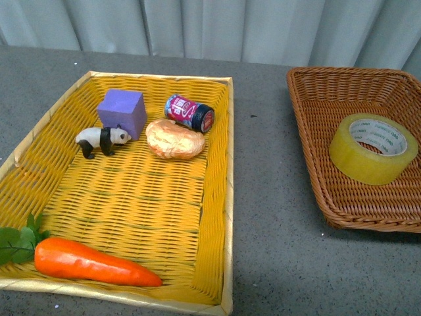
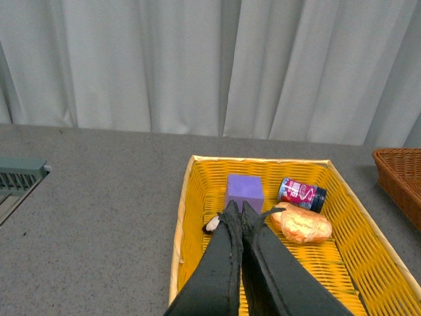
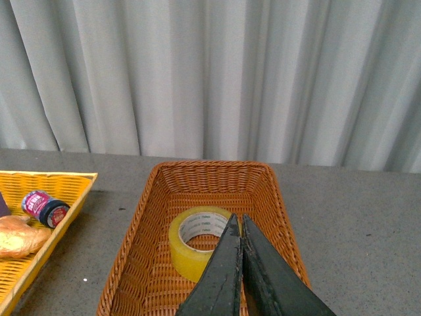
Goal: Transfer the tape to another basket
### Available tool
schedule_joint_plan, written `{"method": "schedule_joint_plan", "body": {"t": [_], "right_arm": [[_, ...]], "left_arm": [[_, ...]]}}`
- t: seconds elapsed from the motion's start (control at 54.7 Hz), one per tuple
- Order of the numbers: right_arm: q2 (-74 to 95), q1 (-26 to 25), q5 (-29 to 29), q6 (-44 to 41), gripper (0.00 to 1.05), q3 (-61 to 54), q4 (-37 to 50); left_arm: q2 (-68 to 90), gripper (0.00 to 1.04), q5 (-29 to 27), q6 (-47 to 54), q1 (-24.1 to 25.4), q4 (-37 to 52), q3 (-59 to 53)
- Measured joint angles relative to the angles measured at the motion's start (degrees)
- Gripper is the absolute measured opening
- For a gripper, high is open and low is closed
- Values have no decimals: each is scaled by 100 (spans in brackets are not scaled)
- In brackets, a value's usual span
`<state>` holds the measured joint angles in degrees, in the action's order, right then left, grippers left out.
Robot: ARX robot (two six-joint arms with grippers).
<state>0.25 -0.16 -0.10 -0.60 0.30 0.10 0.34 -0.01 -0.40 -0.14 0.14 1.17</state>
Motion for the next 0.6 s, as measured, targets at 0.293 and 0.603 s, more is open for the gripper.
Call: {"method": "schedule_joint_plan", "body": {"t": [0.293,0.603], "right_arm": [[-4,0,2,0,25,0,-2],[-4,0,2,0,85,0,-2]], "left_arm": [[-9,33,0,-2,0,-11,0],[-9,94,0,-2,0,-11,0]]}}
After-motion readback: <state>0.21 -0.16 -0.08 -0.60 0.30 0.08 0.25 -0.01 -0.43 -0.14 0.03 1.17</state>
